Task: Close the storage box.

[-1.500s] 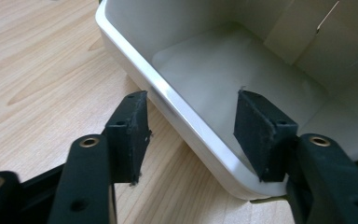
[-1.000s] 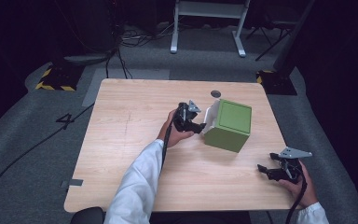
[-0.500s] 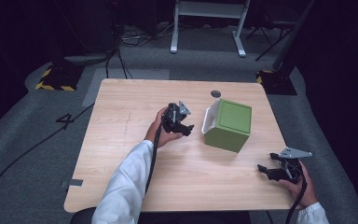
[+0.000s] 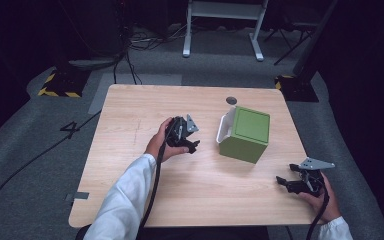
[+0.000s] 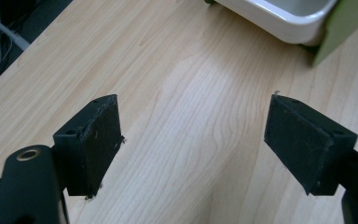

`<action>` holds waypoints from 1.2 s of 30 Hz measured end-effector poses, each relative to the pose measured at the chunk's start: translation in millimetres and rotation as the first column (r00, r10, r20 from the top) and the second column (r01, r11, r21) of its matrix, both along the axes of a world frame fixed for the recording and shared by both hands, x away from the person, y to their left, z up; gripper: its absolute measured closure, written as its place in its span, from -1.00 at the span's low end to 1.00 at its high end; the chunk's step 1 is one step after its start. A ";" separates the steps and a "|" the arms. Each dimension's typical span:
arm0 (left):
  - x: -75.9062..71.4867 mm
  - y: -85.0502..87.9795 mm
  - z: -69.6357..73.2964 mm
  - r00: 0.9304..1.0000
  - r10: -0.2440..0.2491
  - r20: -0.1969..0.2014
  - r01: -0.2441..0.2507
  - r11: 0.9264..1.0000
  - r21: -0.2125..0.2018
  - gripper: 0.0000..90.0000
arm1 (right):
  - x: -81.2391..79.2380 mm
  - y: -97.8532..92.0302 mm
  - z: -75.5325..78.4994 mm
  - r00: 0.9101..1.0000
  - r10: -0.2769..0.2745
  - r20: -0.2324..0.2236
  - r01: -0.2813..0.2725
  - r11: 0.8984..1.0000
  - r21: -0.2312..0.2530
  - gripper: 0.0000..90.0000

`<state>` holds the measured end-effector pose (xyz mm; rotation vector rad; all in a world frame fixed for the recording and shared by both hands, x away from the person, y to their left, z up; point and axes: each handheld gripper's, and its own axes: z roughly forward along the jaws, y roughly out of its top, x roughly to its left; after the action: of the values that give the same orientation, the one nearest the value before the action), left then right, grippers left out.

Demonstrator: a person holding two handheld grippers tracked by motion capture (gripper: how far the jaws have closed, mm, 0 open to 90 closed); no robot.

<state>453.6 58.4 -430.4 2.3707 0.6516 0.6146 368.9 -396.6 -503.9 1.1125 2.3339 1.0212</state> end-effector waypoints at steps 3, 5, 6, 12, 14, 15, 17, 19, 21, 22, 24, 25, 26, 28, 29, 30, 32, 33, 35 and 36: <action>-7.9 4.5 0.2 1.000 -0.007 0.019 0.007 1.000 0.027 -0.57 | 0.0 0.0 0.0 1.000 0.000 0.001 0.000 1.000 -0.001 -0.65; -13.3 8.1 0.0 1.000 -0.008 0.025 0.007 0.999 0.042 -0.58 | 0.1 0.0 0.0 1.000 0.000 0.000 0.000 1.000 0.000 -0.65; -15.7 10.0 -0.4 1.000 -0.007 0.024 0.006 0.999 0.044 -0.58 | 0.1 0.0 0.0 1.000 0.000 0.000 0.000 1.000 0.000 -0.65; -28.4 22.1 -4.7 0.999 0.007 0.034 -0.010 0.997 0.071 -0.57 | -0.1 0.0 0.0 1.000 0.000 0.001 0.000 1.000 -0.001 -0.65; -32.6 25.8 -6.5 0.999 0.009 0.047 -0.014 0.996 0.093 -0.58 | 0.0 0.0 0.0 1.000 0.000 0.000 0.000 1.000 0.000 -0.65; -35.1 28.7 -7.3 0.999 0.008 0.043 -0.012 0.996 0.093 -0.58 | 0.0 0.0 0.0 1.000 0.000 0.002 0.000 1.000 -0.001 -0.65; -38.2 33.3 -8.3 0.999 0.014 0.037 -0.017 0.996 0.087 -0.58 | -0.3 0.1 0.0 1.000 0.000 0.002 0.000 1.000 0.000 -0.65; -41.9 38.7 -10.5 0.999 0.020 0.034 -0.023 0.996 0.085 -0.59 | -0.1 -0.1 0.0 1.000 -0.002 0.000 0.002 1.000 0.000 -0.65; -46.5 43.9 -13.9 0.999 0.024 0.042 -0.028 0.995 0.094 -0.59 | -0.2 -0.1 0.0 1.000 -0.002 0.001 0.002 1.000 0.000 -0.65; -49.1 47.5 -15.6 0.999 0.028 0.041 -0.032 0.995 0.099 -0.59 | -0.1 -0.1 0.0 1.000 -0.002 0.000 0.002 1.000 0.001 -0.65; -53.1 53.1 -17.4 0.999 0.036 0.036 -0.040 0.994 0.106 -0.60 | -0.1 -0.1 0.0 1.000 -0.002 0.000 0.002 1.000 0.000 -0.65; -55.5 56.2 -18.4 0.998 0.044 0.038 -0.048 0.993 0.105 -0.60 | -0.1 -0.1 0.0 1.000 -0.002 -0.001 0.002 1.000 0.001 -0.65; -58.9 63.4 -18.8 0.998 0.051 0.029 -0.054 0.992 0.114 -0.60 | -0.1 -0.2 0.0 1.000 -0.002 0.000 0.002 1.000 0.001 -0.65; -60.5 67.2 -19.3 0.998 0.053 0.036 -0.057 0.992 0.109 -0.60 | -0.1 -0.2 0.0 1.000 -0.002 0.000 0.002 1.000 0.001 -0.65; -62.3 70.9 -19.5 0.998 0.057 0.040 -0.061 0.991 0.117 -0.60 | -0.1 -0.2 0.0 1.000 -0.002 0.000 0.002 1.000 0.001 -0.65; -65.5 78.4 -21.3 0.997 0.067 0.041 -0.071 0.990 0.123 -0.60 | -0.1 -0.1 0.0 1.000 -0.002 0.000 0.002 1.000 0.001 -0.65; -67.2 82.4 -22.1 0.997 0.075 0.032 -0.079 0.990 0.119 -0.60 | -0.1 -0.1 0.0 1.000 -0.002 0.000 0.002 1.000 0.000 -0.65; -69.4 86.8 -24.0 0.996 0.087 0.030 -0.090 0.990 0.111 -0.60 | -0.1 -0.1 0.0 1.000 -0.002 0.000 0.002 1.000 0.000 -0.65; -71.9 92.6 -26.2 0.995 0.098 0.019 -0.100 0.989 0.109 -0.61 | -0.2 -0.1 0.0 1.000 -0.002 0.000 0.002 1.000 0.000 -0.65; -74.8 98.6 -29.0 0.994 0.111 0.018 -0.112 0.987 0.111 -0.61 | -0.1 -0.1 0.0 1.000 -0.002 0.000 0.002 1.000 0.000 -0.65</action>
<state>378.9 156.9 -459.5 2.4446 0.7672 0.7309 368.8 -396.7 -503.9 1.1147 2.3324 1.0207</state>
